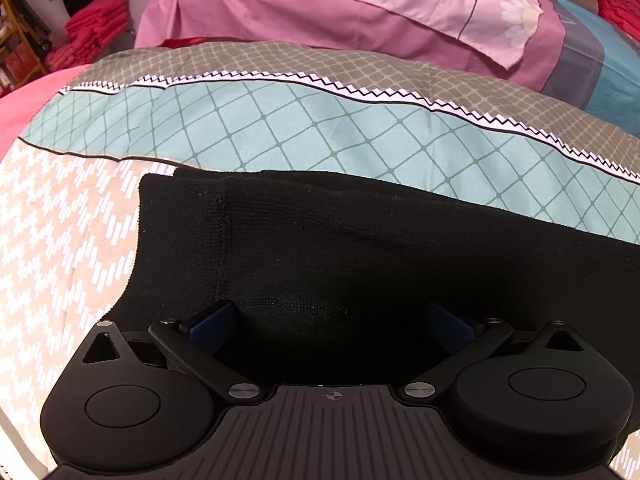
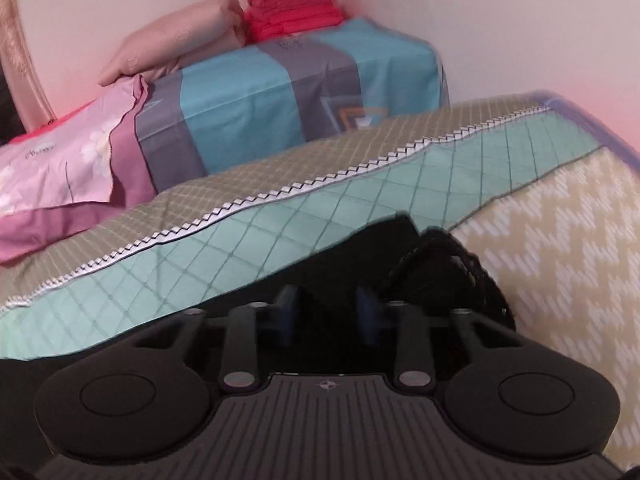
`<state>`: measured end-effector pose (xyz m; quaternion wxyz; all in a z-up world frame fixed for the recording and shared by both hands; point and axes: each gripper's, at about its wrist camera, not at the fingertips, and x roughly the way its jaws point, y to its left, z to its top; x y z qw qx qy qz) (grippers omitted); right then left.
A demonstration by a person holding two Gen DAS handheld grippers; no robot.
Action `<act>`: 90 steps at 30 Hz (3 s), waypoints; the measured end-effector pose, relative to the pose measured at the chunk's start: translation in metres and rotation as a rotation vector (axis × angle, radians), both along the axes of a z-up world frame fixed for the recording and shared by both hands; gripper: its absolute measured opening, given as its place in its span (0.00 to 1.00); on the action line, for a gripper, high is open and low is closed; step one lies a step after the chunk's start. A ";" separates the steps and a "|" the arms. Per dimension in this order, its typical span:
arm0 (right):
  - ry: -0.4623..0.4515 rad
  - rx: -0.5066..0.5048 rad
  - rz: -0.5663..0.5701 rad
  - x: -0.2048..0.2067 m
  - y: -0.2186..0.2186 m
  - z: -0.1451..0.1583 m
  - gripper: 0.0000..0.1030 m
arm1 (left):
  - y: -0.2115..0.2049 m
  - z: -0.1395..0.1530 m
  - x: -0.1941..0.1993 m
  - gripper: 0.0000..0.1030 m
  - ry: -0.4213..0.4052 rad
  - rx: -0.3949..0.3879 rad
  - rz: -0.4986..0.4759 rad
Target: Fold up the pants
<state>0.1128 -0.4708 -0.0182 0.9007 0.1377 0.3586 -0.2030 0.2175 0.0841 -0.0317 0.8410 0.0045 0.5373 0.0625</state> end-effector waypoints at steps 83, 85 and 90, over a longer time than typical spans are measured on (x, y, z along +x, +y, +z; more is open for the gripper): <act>-0.442 0.401 -0.093 -0.034 -0.042 -0.032 0.75 | -0.020 -0.002 -0.008 1.00 -0.083 -0.031 -0.108; -0.482 0.338 -0.186 -0.060 -0.045 -0.019 0.79 | -0.019 -0.003 -0.008 1.00 -0.085 -0.032 -0.106; -0.339 0.508 -0.121 -0.095 -0.020 -0.024 0.79 | -0.020 -0.003 -0.010 1.00 -0.086 -0.028 -0.094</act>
